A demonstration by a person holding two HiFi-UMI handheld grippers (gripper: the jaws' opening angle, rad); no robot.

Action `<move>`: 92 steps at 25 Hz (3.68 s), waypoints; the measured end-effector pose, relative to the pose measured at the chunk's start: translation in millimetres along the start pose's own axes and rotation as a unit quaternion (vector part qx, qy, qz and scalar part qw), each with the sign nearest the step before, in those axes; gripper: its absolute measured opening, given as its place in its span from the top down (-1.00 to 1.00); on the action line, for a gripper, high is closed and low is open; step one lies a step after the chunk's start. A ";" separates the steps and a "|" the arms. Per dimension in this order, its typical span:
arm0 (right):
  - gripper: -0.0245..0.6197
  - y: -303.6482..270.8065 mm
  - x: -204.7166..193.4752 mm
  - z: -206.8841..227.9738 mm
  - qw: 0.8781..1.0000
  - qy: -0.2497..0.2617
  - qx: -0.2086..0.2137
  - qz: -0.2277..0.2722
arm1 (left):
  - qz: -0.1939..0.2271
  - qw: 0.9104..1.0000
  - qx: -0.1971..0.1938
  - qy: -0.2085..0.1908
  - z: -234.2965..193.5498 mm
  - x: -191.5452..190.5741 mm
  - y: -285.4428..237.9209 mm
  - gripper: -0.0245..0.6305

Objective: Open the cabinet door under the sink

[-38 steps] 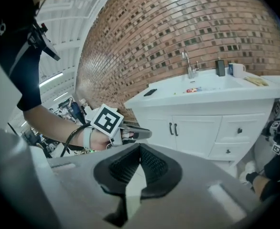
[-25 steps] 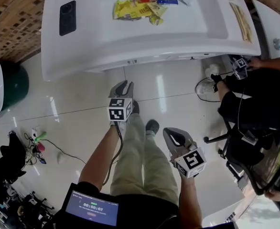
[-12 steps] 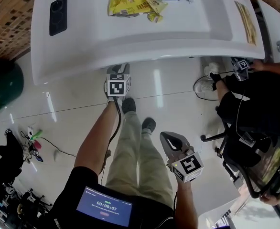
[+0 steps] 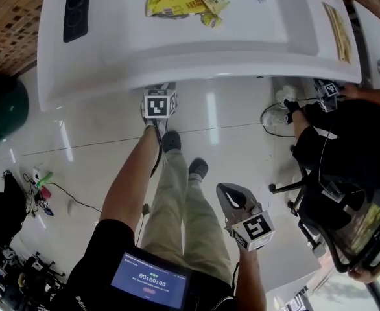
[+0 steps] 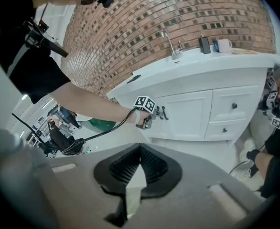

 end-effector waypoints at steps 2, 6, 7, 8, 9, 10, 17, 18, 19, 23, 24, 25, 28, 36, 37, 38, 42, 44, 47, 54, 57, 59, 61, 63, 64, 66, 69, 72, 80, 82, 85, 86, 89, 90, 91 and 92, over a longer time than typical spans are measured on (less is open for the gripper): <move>0.95 0.8 -2.8 -1.8 1.000 0.004 0.002 0.000 | 0.010 1.000 0.003 0.019 -3.4 1.8 0.6 0.63; 0.95 5.0 -10.9 -5.4 1.000 0.007 0.007 -0.011 | 0.019 1.000 0.003 0.017 -2.3 -1.3 3.7 0.65; 0.95 5.5 -11.7 -6.5 1.000 0.007 0.008 -0.012 | 0.019 1.000 0.003 0.011 -2.3 -2.5 4.2 0.65; 0.95 5.9 -11.4 -7.7 1.000 0.008 0.009 -0.011 | 0.019 1.000 0.001 0.007 -2.2 -3.5 5.0 0.65; 0.95 6.2 -11.3 -8.9 1.000 0.008 0.010 -0.010 | 0.018 1.000 -0.001 0.003 -1.8 -4.2 6.2 0.66; 0.95 6.6 -12.3 -9.8 1.000 0.008 0.010 -0.010 | 0.016 1.000 -0.002 -0.001 -1.5 -5.0 7.3 0.66; 0.95 9.1 -17.2 -17.0 1.000 0.019 0.013 -0.007 | 0.008 0.999 -0.010 -0.034 -0.9 -22.2 17.9 0.68; 0.95 9.5 -16.4 -18.6 1.000 0.022 0.015 -0.007 | 0.008 0.999 -0.012 -0.035 -1.0 -25.3 20.1 0.68; 0.95 10.1 -16.1 -20.2 1.000 0.024 0.018 -0.008 | 0.009 0.999 -0.014 -0.035 -1.1 -28.5 22.3 0.67; 0.95 15.0 -26.2 -23.6 0.999 0.026 0.019 -0.013 | 0.010 0.999 -0.019 -0.033 -1.5 -42.4 31.9 0.67; 0.95 16.5 -27.6 -24.7 0.999 0.025 0.020 -0.014 | 0.010 0.999 -0.020 -0.032 -1.5 -46.0 34.3 0.67; 0.95 17.8 -28.1 -26.0 0.999 0.024 0.021 -0.013 | 0.010 0.999 -0.021 -0.031 -1.6 -49.6 36.8 0.67; 0.95 22.8 -31.9 -29.1 0.999 0.028 0.024 -0.015 | 0.008 0.999 -0.023 -0.027 -2.4 -60.1 44.6 0.67; 0.95 33.4 -41.0 -39.4 0.999 0.041 0.026 -0.012 | 0.010 1.000 -0.021 -0.012 -9.1 -88.4 69.4 0.66; 0.95 34.4 -42.5 -41.2 0.999 0.043 0.027 -0.014 | 0.011 1.000 -0.021 -0.010 -10.6 -93.0 73.2 0.66; 0.95 35.2 -43.8 -42.9 0.998 0.045 0.028 -0.016 | 0.011 1.000 -0.022 -0.007 -12.2 -97.4 76.8 0.66; 0.95 36.3 -44.0 -49.4 0.998 0.054 0.031 -0.017 | 0.009 1.000 -0.025 0.001 -19.3 -112.8 90.3 0.66; 0.95 36.7 -41.2 -53.8 0.998 0.057 0.036 -0.017 | 0.006 1.000 -0.025 0.004 -22.1 -120.6 96.7 0.66; 0.95 34.3 -40.8 -55.6 0.997 0.066 0.040 -0.020 | 0.008 1.000 -0.024 0.005 -27.8 -125.7 102.7 0.66; 0.95 34.5 -46.6 -68.1 0.995 0.075 0.052 -0.026 | 0.014 1.000 -0.015 0.024 -45.9 -153.8 130.3 0.67; 0.95 32.6 -46.0 -71.6 0.995 0.081 0.055 -0.020 | 0.016 0.999 -0.007 0.030 -56.5 -163.9 142.7 0.68; 0.95 31.4 -46.7 -73.5 0.995 0.084 0.058 -0.018 | 0.018 0.999 0.000 0.037 -64.7 -171.0 151.6 0.68; 0.95 30.6 -47.6 -76.3 0.994 0.087 0.062 -0.020 | 0.025 0.998 0.010 0.051 -74.4 -178.6 162.5 0.69; 0.95 29.3 -49.5 -79.8 0.993 0.089 0.070 -0.029 | 0.032 0.997 0.024 0.068 -86.2 -186.5 173.6 0.70; 0.95 28.2 -50.8 -81.8 0.992 0.091 0.075 -0.034 | 0.035 0.996 0.031 0.076 -92.9 -190.3 179.0 0.70; 0.95 25.4 -54.5 -85.7 0.991 0.095 0.081 -0.040 | 0.037 0.995 0.043 0.087 -106.9 -196.4 189.2 0.71; 0.95 16.4 -46.5 -95.3 0.990 0.101 0.094 -0.021 | 0.042 0.993 0.060 0.094 -127.5 -200.9 202.6 0.73; 0.95 10.8 -44.2 -103.1 0.988 0.106 0.109 -0.022 | 0.051 0.990 0.077 0.105 -147.1 -203.1 214.3 0.75; 0.95 8.7 -47.4 -104.2 0.985 0.115 0.119 -0.042 | 0.055 0.983 0.120 0.128 -200.1 -203.8 242.4 0.80; 0.95 8.4 -48.1 -102.4 0.985 0.119 0.121 -0.043 | 0.056 0.980 0.126 0.141 -213.7 -202.4 247.3 0.81; 0.95 7.0 -44.8 -100.8 0.985 0.121 0.121 -0.033 | 0.052 0.981 0.122 0.141 -219.5 -200.1 249.3 0.81; 0.95 7.4 -45.5 -100.4 0.985 0.120 0.121 -0.034 | 0.052 0.981 0.121 0.140 -218.4 -200.3 249.2 0.81; 0.95 8.9 -47.7 -101.4 0.985 0.118 0.125 -0.030 | 0.052 0.982 0.131 0.126 -211.7 -201.8 247.8 0.80; 0.95 9.5 -48.1 -102.3 0.984 0.119 0.127 -0.029 | 0.049 0.982 0.140 0.115 -209.0 -202.0 247.2 0.80; 0.95 10.2 -48.3 -103.2 0.984 0.121 0.129 -0.028 | 0.046 0.982 0.151 0.102 -206.8 -202.1 246.9 0.81; 0.95 10.9 -48.1 -103.6 0.984 0.122 0.131 -0.027 | 0.043 0.982 0.162 0.092 -205.4 -202.4 247.6 0.82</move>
Point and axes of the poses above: the fingertips, and each gripper's own axes: y backward along the fingers, z to its right, x out of its top, the point moved 5 cm from there along y, backward along the fingers, and after that the axes turned 12 degrees about y, right-handed, at the moved point
